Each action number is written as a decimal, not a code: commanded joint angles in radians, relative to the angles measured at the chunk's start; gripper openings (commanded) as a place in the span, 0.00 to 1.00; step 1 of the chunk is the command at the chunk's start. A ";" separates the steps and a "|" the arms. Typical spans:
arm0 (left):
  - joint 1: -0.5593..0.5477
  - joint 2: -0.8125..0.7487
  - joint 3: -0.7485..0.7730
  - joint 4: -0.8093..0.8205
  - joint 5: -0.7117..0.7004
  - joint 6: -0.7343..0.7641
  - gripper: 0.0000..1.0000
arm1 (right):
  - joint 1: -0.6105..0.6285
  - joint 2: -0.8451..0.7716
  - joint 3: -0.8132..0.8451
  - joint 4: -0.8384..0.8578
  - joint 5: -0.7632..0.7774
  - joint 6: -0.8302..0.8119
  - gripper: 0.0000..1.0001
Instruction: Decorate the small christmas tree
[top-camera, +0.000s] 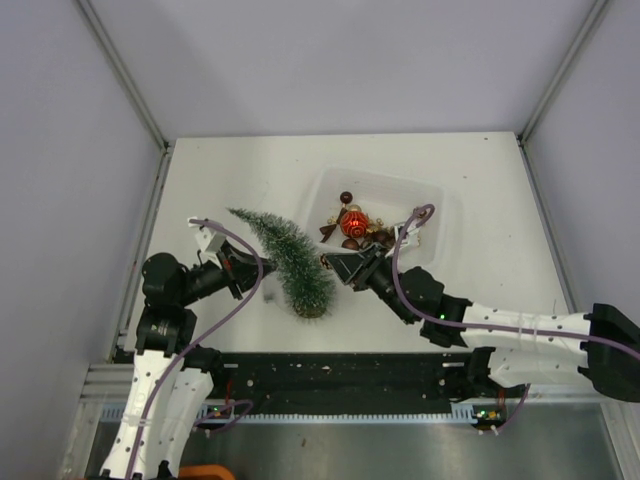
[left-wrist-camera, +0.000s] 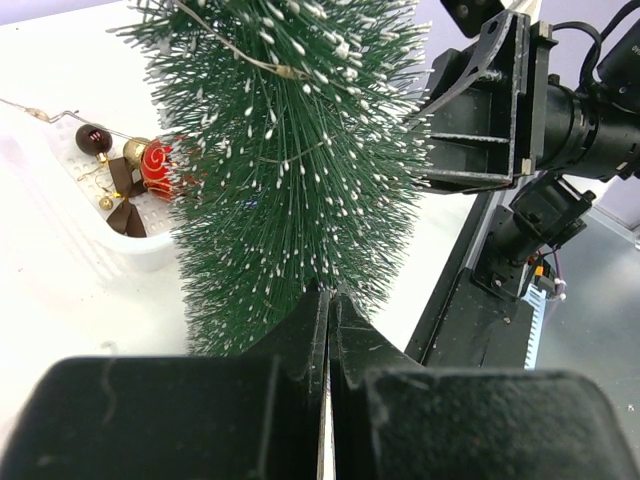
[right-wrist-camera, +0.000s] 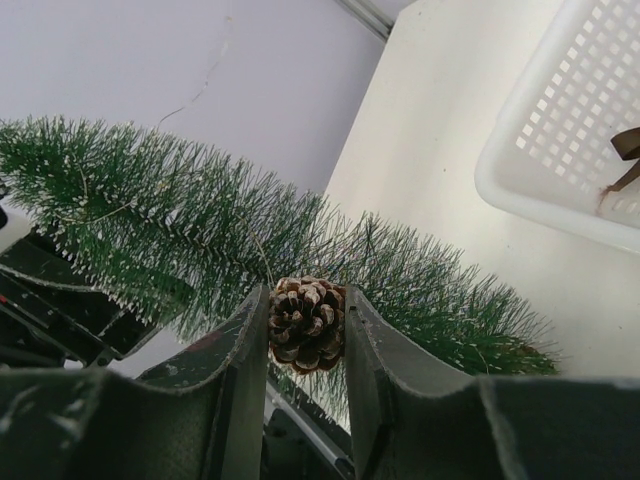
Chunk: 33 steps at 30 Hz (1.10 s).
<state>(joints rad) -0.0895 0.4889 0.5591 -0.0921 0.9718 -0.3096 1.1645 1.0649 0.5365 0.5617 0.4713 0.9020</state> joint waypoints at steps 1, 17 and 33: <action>-0.007 -0.001 -0.002 0.065 0.015 -0.005 0.00 | 0.012 0.021 0.043 0.066 0.017 -0.014 0.00; -0.009 -0.004 -0.019 0.068 0.015 -0.005 0.00 | 0.012 0.067 0.174 0.141 -0.010 -0.087 0.00; -0.010 -0.007 -0.016 0.068 0.011 -0.010 0.00 | 0.012 0.067 0.160 0.150 -0.056 -0.055 0.00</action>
<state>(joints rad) -0.0937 0.4885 0.5476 -0.0769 0.9756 -0.3122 1.1645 1.1347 0.6701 0.6659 0.4530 0.8337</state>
